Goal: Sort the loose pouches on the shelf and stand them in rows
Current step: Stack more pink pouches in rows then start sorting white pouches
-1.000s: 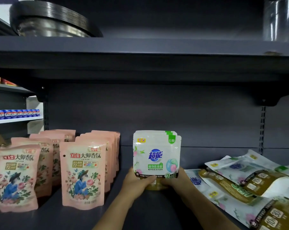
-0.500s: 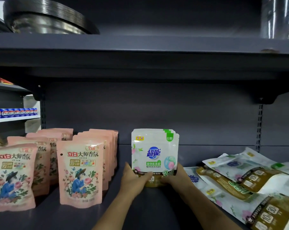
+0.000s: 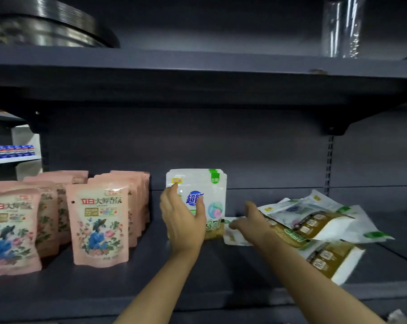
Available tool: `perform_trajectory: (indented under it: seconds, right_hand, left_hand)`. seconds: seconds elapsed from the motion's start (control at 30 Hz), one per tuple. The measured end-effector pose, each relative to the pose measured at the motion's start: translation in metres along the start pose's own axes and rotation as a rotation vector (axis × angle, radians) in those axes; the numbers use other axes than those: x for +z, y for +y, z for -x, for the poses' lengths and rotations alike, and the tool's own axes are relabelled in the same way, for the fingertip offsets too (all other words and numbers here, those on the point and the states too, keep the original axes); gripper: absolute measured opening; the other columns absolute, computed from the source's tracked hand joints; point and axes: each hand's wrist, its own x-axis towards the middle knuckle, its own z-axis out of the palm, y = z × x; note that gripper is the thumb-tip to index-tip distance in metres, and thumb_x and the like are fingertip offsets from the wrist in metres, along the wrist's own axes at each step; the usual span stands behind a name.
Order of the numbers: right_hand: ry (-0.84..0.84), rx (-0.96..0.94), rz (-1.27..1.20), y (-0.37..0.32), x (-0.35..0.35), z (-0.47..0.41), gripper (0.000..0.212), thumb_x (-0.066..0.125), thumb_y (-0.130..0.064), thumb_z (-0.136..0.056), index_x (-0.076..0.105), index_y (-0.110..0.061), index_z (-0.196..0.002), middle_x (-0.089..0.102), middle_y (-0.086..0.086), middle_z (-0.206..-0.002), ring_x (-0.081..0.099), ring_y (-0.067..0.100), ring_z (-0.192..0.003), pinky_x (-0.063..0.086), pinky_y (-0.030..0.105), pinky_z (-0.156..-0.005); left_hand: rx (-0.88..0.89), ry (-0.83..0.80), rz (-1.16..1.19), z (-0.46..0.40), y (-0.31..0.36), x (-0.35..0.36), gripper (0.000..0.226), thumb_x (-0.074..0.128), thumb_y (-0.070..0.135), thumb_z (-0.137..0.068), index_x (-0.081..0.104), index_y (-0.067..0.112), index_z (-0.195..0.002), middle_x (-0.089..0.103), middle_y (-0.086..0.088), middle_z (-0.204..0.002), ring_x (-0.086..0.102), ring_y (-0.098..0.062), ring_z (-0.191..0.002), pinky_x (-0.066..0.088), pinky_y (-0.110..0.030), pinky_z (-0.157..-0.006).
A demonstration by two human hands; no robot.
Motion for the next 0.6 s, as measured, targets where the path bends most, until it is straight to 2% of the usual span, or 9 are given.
perform_trajectory:
  seconds: [0.03, 0.1, 0.2, 0.3, 0.37, 0.43, 0.47, 0.53, 0.6]
  right_hand:
    - [0.017, -0.021, 0.001, 0.001, -0.007, 0.002, 0.032, 0.062, 0.000, -0.080, 0.042, -0.015, -0.102, 0.048, -0.006, -0.087, 0.050, 0.015, -0.085, 0.039, 0.010, -0.058]
    - [0.056, -0.054, -0.001, 0.003, -0.023, 0.007, 0.025, 0.059, -0.002, -0.083, 0.043, -0.018, -0.093, 0.046, -0.007, -0.077, 0.047, 0.009, -0.068, 0.039, 0.013, -0.054]
    - [0.157, -0.052, 0.000, 0.008, -0.050, 0.009, 0.018, 0.057, -0.012, -0.088, 0.054, -0.017, -0.104, 0.056, 0.000, -0.091, 0.055, 0.019, -0.088, 0.046, 0.028, -0.080]
    - [0.241, -0.069, 0.096, 0.015, -0.079, 0.011, 0.007, 0.049, -0.017, -0.091, 0.055, -0.022, -0.091, 0.054, -0.001, -0.084, 0.050, 0.017, -0.086, 0.038, 0.026, -0.077]
    - [0.284, -0.052, 0.136, 0.017, -0.097, 0.015, 0.017, 0.048, -0.018, -0.093, 0.060, -0.013, -0.104, 0.059, 0.005, -0.095, 0.054, 0.020, -0.091, 0.041, 0.026, -0.081]
    - [0.320, -0.031, 0.140, 0.019, -0.113, 0.022, 0.028, 0.047, -0.018, -0.094, 0.059, -0.009, -0.117, 0.065, 0.010, -0.113, 0.059, 0.026, -0.106, 0.046, 0.031, -0.092]
    - [0.326, -0.024, 0.143, 0.021, -0.119, 0.026, 0.029, 0.046, -0.018, -0.095, 0.058, -0.009, -0.120, 0.064, 0.012, -0.117, 0.059, 0.028, -0.110, 0.046, 0.031, -0.094]
    - [0.331, -0.006, 0.155, 0.025, -0.130, 0.032, 0.031, 0.044, -0.018, -0.096, 0.055, -0.010, -0.124, 0.062, 0.013, -0.121, 0.058, 0.028, -0.113, 0.043, 0.027, -0.090]
    - [0.351, -0.004, 0.186, 0.031, -0.140, 0.036, 0.033, 0.043, -0.019, -0.097, 0.052, -0.010, -0.128, 0.061, 0.014, -0.125, 0.056, 0.028, -0.115, 0.043, 0.029, -0.091]
  left_hand:
    - [0.043, 0.013, 0.012, 0.004, 0.009, 0.004, 0.048, 0.068, 0.013, -0.081, 0.048, -0.001, -0.122, 0.051, -0.014, -0.118, 0.050, -0.028, -0.111, 0.043, -0.038, -0.094]
    - [0.031, -0.071, 0.083, 0.011, 0.027, 0.018, 0.030, 0.064, 0.009, -0.083, 0.052, 0.000, -0.109, 0.054, -0.009, -0.103, 0.053, -0.025, -0.097, 0.045, -0.035, -0.085]
    - [-0.107, -0.283, 0.122, 0.021, 0.055, 0.045, 0.017, 0.060, 0.012, -0.085, 0.054, 0.003, -0.099, 0.059, -0.010, -0.092, 0.059, -0.029, -0.088, 0.044, -0.033, -0.076]
    - [-0.305, -0.573, 0.069, 0.033, 0.077, 0.075, 0.024, 0.056, 0.018, -0.088, 0.059, -0.002, -0.102, 0.065, -0.017, -0.106, 0.060, -0.033, -0.103, 0.045, -0.031, -0.080]
    - [-0.434, -0.738, 0.048, 0.043, 0.085, 0.094, 0.035, 0.055, 0.023, -0.087, 0.062, -0.005, -0.107, 0.066, -0.018, -0.111, 0.061, -0.034, -0.106, 0.047, -0.029, -0.079]
    - [-0.564, -0.867, 0.114, 0.054, 0.095, 0.110, 0.048, 0.061, 0.033, -0.080, 0.062, -0.005, -0.110, 0.069, -0.017, -0.105, 0.067, -0.033, -0.096, 0.055, -0.029, -0.079]
    - [-0.614, -0.899, 0.157, 0.059, 0.098, 0.119, 0.050, 0.064, 0.038, -0.077, 0.063, -0.004, -0.106, 0.070, -0.016, -0.095, 0.068, -0.031, -0.084, 0.059, -0.029, -0.072]
    - [-0.680, -0.951, 0.161, 0.067, 0.112, 0.125, 0.046, 0.062, 0.040, -0.084, 0.061, -0.003, -0.097, 0.063, -0.009, -0.073, 0.060, -0.020, -0.059, 0.055, -0.016, -0.050]
    - [-0.761, -0.950, 0.217, 0.071, 0.116, 0.132, 0.045, 0.065, 0.039, -0.083, 0.062, -0.002, -0.101, 0.059, -0.009, -0.068, 0.057, -0.018, -0.056, 0.057, -0.023, -0.055]
